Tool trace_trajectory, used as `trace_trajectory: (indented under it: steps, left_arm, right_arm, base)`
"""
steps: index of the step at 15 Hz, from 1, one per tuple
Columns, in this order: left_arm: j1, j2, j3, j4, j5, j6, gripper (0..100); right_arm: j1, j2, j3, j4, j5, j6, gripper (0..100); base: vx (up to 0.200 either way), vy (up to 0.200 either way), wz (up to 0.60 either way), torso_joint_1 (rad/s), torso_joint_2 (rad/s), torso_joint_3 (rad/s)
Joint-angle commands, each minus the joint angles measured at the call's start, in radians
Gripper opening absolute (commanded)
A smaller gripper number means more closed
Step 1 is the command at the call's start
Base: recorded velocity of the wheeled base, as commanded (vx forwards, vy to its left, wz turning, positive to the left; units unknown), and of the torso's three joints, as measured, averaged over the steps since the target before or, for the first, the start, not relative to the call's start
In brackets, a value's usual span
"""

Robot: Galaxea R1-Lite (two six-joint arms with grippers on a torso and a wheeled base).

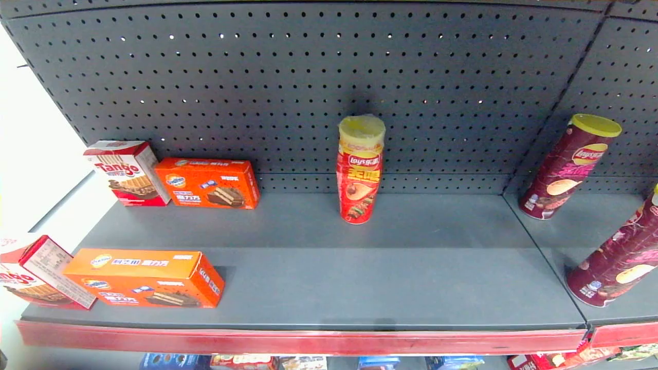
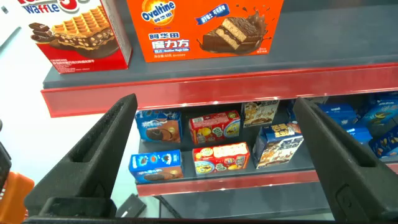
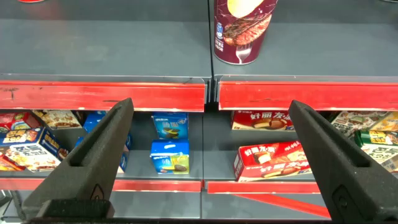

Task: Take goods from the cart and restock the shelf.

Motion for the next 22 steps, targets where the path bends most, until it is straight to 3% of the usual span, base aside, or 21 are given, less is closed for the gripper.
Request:
trace_trajectory:
  steps: [1,8,20,22]
  left_arm:
    - [0.0,0.0,0.0,0.0,0.0,-0.001,100]
    - [0.0,0.0,0.0,0.0,0.0,0.0,100]
    - [0.0,0.0,0.0,0.0,0.0,0.0,100]
    - [0.0,0.0,0.0,0.0,0.0,0.0,100]
  right_arm:
    - [0.0,0.0,0.0,0.0,0.0,-0.001,100]
    - [0.0,0.0,0.0,0.0,0.0,-0.001,100]
    - [0.0,0.0,0.0,0.0,0.0,0.001,100]
    - [0.001,0.0,0.0,-0.001,-0.004,0.001,100]
  base:
    - [0.0,0.0,0.0,0.0,0.0,0.0]
    - [0.0,0.0,0.0,0.0,0.0,0.0]
    - [0.0,0.0,0.6,0.002,0.0,0.002]
    - [0.0,0.0,0.0,0.0,0.0,0.0]
